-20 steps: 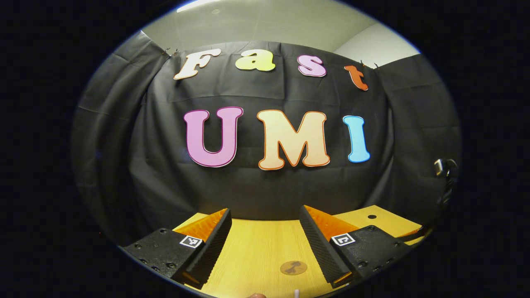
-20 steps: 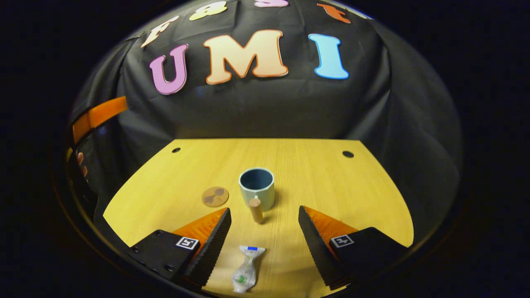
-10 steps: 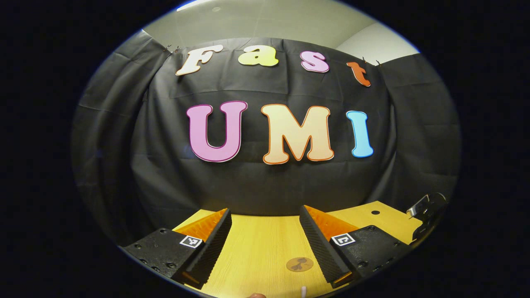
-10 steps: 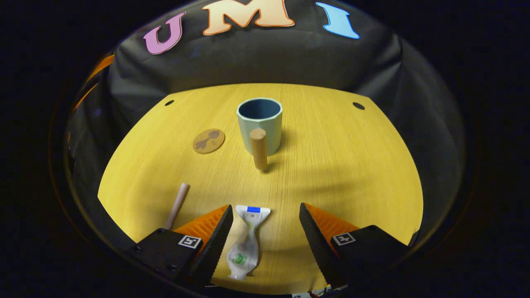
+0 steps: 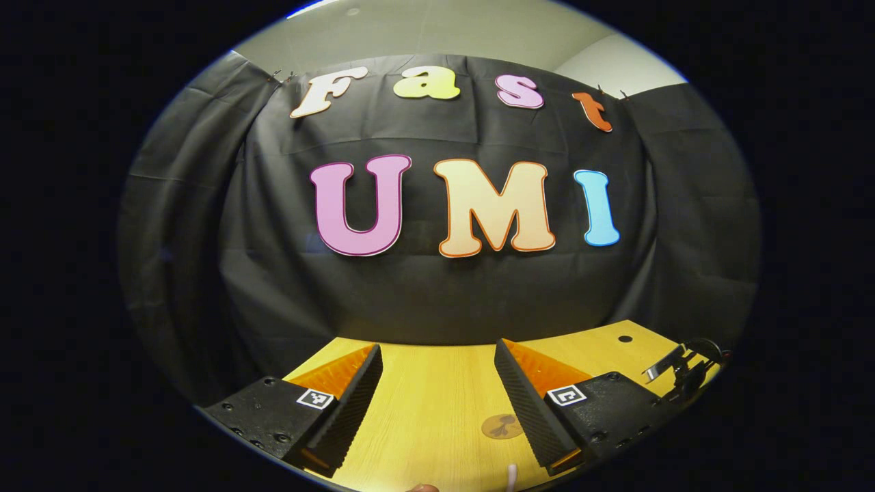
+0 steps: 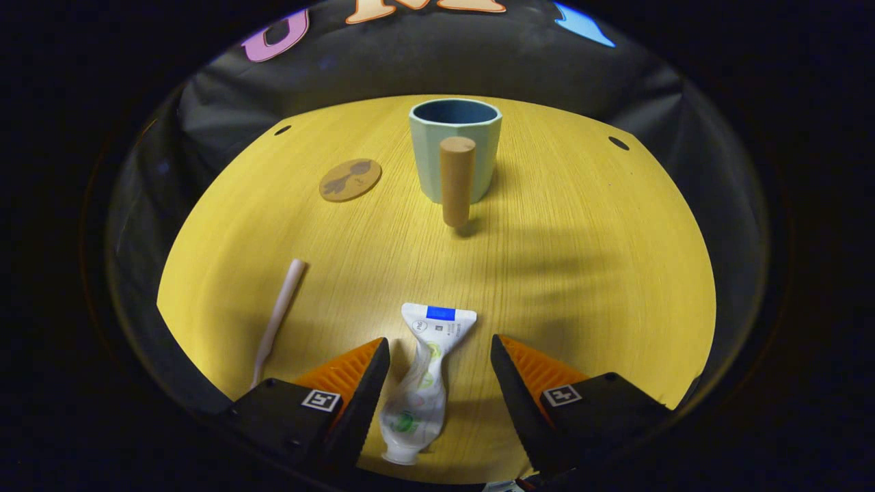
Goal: Put the toothbrush and toothpaste on the desktop into the cup, then pick up the cup and place it on the coaster on the desktop.
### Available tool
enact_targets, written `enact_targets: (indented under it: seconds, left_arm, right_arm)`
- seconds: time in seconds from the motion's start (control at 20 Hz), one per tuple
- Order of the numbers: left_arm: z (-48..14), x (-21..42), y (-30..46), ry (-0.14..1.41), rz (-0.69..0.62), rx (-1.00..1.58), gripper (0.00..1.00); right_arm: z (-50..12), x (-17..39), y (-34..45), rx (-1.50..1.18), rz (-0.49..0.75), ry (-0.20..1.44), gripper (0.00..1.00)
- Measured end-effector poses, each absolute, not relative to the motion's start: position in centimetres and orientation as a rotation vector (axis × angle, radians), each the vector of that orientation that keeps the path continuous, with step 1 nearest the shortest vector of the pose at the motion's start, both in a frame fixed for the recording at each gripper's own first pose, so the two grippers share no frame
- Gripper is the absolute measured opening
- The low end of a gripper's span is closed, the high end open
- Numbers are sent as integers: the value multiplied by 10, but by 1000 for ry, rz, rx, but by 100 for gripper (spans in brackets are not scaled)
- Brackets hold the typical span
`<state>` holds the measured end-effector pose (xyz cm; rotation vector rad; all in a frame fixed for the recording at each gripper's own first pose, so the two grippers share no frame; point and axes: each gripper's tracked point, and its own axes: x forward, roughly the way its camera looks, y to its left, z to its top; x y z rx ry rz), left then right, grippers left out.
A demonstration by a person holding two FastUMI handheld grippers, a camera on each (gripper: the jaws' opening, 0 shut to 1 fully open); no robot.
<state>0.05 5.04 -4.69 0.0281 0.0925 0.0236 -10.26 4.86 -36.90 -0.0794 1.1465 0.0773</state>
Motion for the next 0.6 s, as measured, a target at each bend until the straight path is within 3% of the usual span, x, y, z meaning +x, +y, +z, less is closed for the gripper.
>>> enact_targets:
  seconds: [0.1, 0.2, 0.25, 0.4, 0.6]
  left_arm:
    - [-50, 0, 51, 102, 25, 29, 96]
    - [-51, 0, 50, 108, 25, 30, 96]
    - [-53, 0, 49, 112, 25, 30, 96]
    - [-60, 0, 45, 136, 19, 41, 96]
    - [-79, 0, 28, 212, -17, 33, 97]
  right_arm:
    - [-371, -106, 50, -98, 94, 1160, 83]
    - [-372, -102, 49, -120, 106, 1141, 71]
    - [-374, -100, 50, -115, 110, 1133, 70]
    - [-376, -100, 52, -99, 107, 1138, 20]
    - [-375, -100, 52, -112, 153, 1157, 16]
